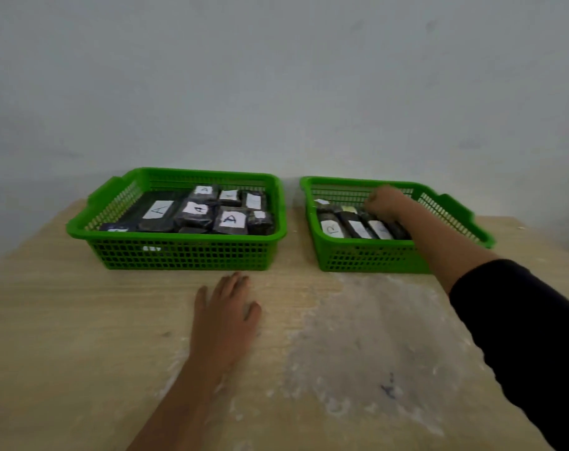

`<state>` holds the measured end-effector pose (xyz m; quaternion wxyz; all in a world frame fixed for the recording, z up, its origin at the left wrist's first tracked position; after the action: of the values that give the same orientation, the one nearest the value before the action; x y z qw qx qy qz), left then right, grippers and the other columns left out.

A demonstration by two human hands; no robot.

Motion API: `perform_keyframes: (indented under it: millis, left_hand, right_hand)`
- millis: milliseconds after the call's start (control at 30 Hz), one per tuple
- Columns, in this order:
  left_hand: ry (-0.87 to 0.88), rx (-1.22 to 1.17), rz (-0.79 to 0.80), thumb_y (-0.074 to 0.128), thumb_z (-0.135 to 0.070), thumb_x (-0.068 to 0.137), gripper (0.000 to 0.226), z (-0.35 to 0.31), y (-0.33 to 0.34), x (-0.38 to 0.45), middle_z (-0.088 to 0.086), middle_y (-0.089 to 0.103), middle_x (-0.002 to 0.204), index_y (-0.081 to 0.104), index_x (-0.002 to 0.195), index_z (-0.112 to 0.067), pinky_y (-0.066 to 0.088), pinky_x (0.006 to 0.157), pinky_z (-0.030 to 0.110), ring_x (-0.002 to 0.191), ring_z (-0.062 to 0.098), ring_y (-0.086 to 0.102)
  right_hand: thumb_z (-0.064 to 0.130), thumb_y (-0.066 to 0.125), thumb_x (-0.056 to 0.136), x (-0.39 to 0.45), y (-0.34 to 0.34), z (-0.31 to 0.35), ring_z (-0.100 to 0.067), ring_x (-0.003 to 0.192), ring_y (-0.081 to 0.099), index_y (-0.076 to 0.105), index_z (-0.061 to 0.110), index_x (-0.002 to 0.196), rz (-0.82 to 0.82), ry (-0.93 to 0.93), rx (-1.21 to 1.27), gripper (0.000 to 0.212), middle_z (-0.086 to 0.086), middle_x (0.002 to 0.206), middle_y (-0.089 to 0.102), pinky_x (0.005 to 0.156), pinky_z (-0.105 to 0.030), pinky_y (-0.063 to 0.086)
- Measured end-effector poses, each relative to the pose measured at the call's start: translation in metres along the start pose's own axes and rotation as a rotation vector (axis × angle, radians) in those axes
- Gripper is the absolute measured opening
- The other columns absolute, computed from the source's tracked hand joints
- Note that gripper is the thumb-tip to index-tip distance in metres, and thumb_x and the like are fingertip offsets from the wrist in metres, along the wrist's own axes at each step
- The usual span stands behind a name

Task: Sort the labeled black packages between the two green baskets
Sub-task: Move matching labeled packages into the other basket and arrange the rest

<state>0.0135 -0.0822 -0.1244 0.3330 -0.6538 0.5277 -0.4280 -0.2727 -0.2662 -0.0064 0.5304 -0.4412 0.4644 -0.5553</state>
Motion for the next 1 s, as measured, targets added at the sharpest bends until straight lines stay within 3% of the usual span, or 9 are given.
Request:
perform_keyframes:
  millis: [100,167,433,600,733,833,900,933,1000]
  left_hand:
    - [-0.013,0.018,-0.003,0.040,-0.036,0.094,0.052,-0.002,-0.003,-0.001,-0.010,0.024,0.157,0.032,0.144,-0.028,0.006,0.119,0.042,0.144,0.007,0.017]
    - [-0.015,0.021,0.012,0.039,-0.036,0.094,0.052,-0.001,-0.004,-0.001,-0.010,0.023,0.157,0.030,0.145,-0.028,0.006,0.120,0.042,0.145,0.007,0.016]
    - [-0.014,-0.016,0.026,0.038,-0.036,0.095,0.052,0.000,-0.004,-0.002,-0.010,0.021,0.158,0.029,0.146,-0.029,0.000,0.121,0.040,0.146,0.006,0.013]
    - [-0.009,-0.011,0.018,0.039,-0.037,0.095,0.052,-0.001,-0.004,-0.002,-0.011,0.022,0.157,0.029,0.146,-0.030,0.001,0.121,0.040,0.145,0.005,0.014]
    - [-0.009,-0.009,0.021,0.039,-0.037,0.095,0.053,0.000,-0.004,-0.002,-0.012,0.021,0.158,0.028,0.146,-0.031,0.001,0.121,0.040,0.145,0.005,0.014]
    - [-0.011,-0.020,0.027,0.038,-0.037,0.095,0.053,0.000,-0.003,-0.001,-0.011,0.021,0.158,0.027,0.147,-0.030,0.000,0.121,0.039,0.146,0.004,0.012]
    - [-0.010,-0.018,0.030,0.038,-0.037,0.095,0.053,0.000,-0.002,-0.002,-0.011,0.020,0.158,0.027,0.147,-0.030,0.000,0.121,0.039,0.146,0.005,0.012]
    - [-0.012,-0.019,0.031,0.038,-0.037,0.095,0.053,0.000,-0.002,-0.002,-0.011,0.020,0.158,0.027,0.147,-0.030,0.000,0.121,0.039,0.146,0.005,0.011]
    - [-0.015,-0.018,0.032,0.038,-0.038,0.096,0.053,0.001,-0.003,-0.002,-0.010,0.019,0.158,0.026,0.147,-0.030,0.000,0.121,0.039,0.146,0.005,0.011]
  right_hand:
    - [0.016,0.047,0.095,-0.011,0.033,-0.030,-0.026,0.128,0.047,0.038,0.027,0.146,0.214,-0.035,-0.091,0.053,-0.011,0.145,0.044,0.095,-0.031,0.043]
    - [0.022,0.047,0.097,-0.014,0.047,-0.030,-0.028,0.143,0.030,0.025,0.037,0.149,0.322,-0.081,-0.100,0.059,-0.005,0.159,0.024,0.112,-0.040,0.029]
    - [0.025,0.052,0.094,-0.007,0.050,-0.018,-0.027,0.142,0.032,0.038,0.023,0.146,0.353,-0.151,-0.113,0.054,-0.004,0.156,0.031,0.117,-0.047,0.025]
    - [0.004,0.048,0.090,-0.007,0.027,-0.020,-0.032,0.120,0.053,0.047,0.013,0.140,0.082,-0.094,0.117,0.050,-0.014,0.140,0.050,0.092,-0.037,0.047]
    - [0.008,0.044,0.093,-0.012,0.035,-0.027,-0.032,0.119,0.055,0.057,0.005,0.131,0.169,-0.047,-0.001,0.040,-0.015,0.137,0.055,0.104,-0.040,0.043]
    - [-0.003,0.040,0.090,-0.009,0.032,-0.028,-0.022,0.095,0.058,0.058,0.008,0.131,0.120,-0.070,0.104,0.046,-0.011,0.142,0.051,0.084,-0.030,0.047]
    - [-0.007,0.038,0.088,-0.007,0.028,-0.027,-0.025,0.109,0.058,0.055,0.013,0.134,0.078,-0.084,0.123,0.054,-0.010,0.146,0.047,0.092,-0.033,0.048]
    - [-0.006,0.039,0.088,-0.007,0.029,-0.022,-0.028,0.122,0.053,0.052,0.017,0.137,0.100,-0.115,0.106,0.056,-0.009,0.149,0.043,0.101,-0.037,0.045]
    - [-0.002,0.041,0.090,-0.013,0.040,-0.012,-0.031,0.132,0.046,0.046,0.026,0.141,0.219,-0.172,0.038,0.059,-0.009,0.156,0.032,0.106,-0.041,0.040]
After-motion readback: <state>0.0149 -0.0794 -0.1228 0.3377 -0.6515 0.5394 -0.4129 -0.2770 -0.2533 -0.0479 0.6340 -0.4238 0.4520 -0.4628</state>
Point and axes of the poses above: each hand's wrist, its own x-axis towards the middle knuckle, its own y-axis out of the palm, z = x × y, the point moved 8 cm from there along x, towards the middle knuckle
